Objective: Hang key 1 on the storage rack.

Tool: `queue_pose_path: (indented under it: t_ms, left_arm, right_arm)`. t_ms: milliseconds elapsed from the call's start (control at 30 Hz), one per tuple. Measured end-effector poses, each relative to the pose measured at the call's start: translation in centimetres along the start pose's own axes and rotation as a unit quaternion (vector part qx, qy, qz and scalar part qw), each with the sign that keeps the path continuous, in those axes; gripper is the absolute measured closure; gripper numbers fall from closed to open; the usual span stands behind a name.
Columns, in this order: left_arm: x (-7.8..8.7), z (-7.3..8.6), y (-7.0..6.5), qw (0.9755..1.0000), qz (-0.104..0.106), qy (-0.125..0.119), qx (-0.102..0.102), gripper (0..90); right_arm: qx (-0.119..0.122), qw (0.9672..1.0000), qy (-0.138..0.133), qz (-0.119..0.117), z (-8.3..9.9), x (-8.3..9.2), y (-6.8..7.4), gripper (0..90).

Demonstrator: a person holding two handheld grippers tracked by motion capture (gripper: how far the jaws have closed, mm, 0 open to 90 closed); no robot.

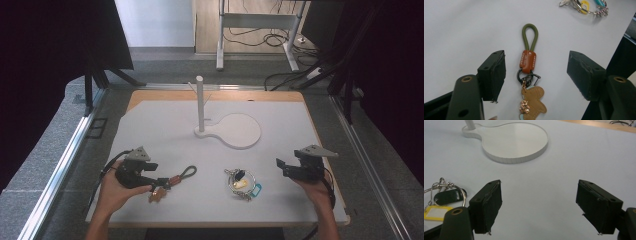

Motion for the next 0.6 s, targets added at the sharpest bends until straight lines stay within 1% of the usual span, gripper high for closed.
queue_pose_path:
  t_ms: [100,167,233,300,367,467,567,600]
  left_arm:
    - [0.2,0.0,-0.1,1.0,-0.001,-0.007,0.001,30.2]
    - [0.3,0.1,-0.2,1.0,-0.003,-0.003,0.0,30.0]
    - [0.3,0.2,-0.2,1.0,-0.004,0.0,-0.001,30.0]
    - [0.3,0.1,-0.2,1.0,-0.003,-0.004,-0.002,29.8]
    - [0.3,0.1,-0.2,1.0,-0.006,-0.004,0.0,29.8]
    - [0.5,0.3,-0.5,1.0,-0.006,-0.007,0.0,29.8]
    - [0.9,0.6,-0.5,0.9999,-0.009,-0.006,-0.003,30.7]
    - [1.1,0.5,-0.5,0.9999,-0.011,-0.013,-0.004,30.8]
  right_arm:
    - [-0.012,0.9999,-0.01,0.003,0.2,0.4,-0.8,22.3]
    - [-0.02,0.9997,-0.011,0.002,0.2,0.5,-1.2,23.8]
    - [-0.024,0.9997,-0.01,-0.001,0.3,0.6,-1.2,25.8]
    - [-0.015,0.9998,-0.009,-0.001,0.4,0.5,-0.9,27.1]
    - [-0.004,1.0,-0.001,-0.004,0.6,0.4,-0.5,26.9]
    - [-0.003,0.9999,0.01,-0.009,0.7,0.3,-0.3,25.9]
    - [-0.001,0.9999,0.015,-0.005,0.9,0.3,-0.4,25.9]
    - [0.003,0.9998,0.018,-0.004,1.0,0.2,-0.5,25.6]
Point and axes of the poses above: each handheld gripper's, and its own axes: x roughly backward along the jaws, z roughly out of its underside, y roughly to its left, the point moved 8 cm from there along -x, roughly forward along the jaws, and after that the axes turned 15 degrees about z, right-handed, at the moved point
